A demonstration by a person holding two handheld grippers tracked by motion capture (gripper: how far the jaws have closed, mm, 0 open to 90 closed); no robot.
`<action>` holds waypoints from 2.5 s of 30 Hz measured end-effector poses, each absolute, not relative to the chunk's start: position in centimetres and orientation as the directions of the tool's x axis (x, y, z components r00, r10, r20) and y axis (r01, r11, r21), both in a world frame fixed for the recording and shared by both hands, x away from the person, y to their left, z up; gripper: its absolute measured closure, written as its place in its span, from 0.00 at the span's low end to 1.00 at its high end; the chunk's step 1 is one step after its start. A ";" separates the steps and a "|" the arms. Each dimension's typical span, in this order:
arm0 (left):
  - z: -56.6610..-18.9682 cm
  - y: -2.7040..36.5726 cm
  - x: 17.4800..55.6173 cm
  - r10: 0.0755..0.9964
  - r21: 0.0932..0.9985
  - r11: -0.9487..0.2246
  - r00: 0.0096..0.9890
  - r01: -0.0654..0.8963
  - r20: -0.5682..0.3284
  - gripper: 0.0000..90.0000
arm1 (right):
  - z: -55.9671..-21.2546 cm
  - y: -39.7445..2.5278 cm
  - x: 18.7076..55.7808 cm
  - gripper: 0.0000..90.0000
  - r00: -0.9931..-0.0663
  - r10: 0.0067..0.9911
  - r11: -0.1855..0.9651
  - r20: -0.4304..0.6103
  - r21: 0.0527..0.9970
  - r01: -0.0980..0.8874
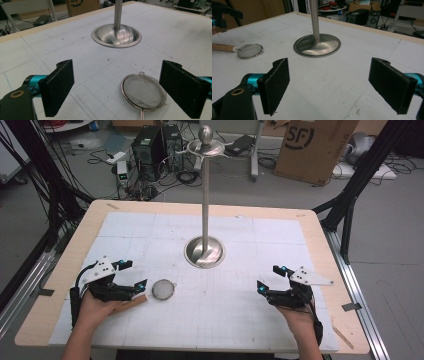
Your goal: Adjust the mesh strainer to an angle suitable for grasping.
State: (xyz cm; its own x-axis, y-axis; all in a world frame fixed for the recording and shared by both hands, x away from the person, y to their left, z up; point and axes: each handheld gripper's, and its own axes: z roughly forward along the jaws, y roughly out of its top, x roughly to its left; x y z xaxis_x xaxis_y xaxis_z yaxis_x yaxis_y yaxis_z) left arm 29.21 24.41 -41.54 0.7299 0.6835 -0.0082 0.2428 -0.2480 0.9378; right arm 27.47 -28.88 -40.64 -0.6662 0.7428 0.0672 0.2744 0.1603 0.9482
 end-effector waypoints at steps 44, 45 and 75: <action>-42.5 23.6 28.1 0.567 0.743 -0.575 0.821 0.342 0.061 0.33 | -41.0 -28.4 28.1 0.18 -0.656 0.751 0.167 0.071 0.941 0.293; -42.5 23.6 28.1 0.567 0.743 -0.575 0.821 0.342 0.061 0.35 | -41.0 -28.4 28.1 0.18 -0.656 0.751 0.169 0.069 0.941 0.292; -43.0 22.0 27.9 0.490 0.639 -0.686 0.870 0.347 0.053 0.75 | -41.4 -28.3 28.0 0.18 -0.656 0.752 0.183 0.065 0.935 0.303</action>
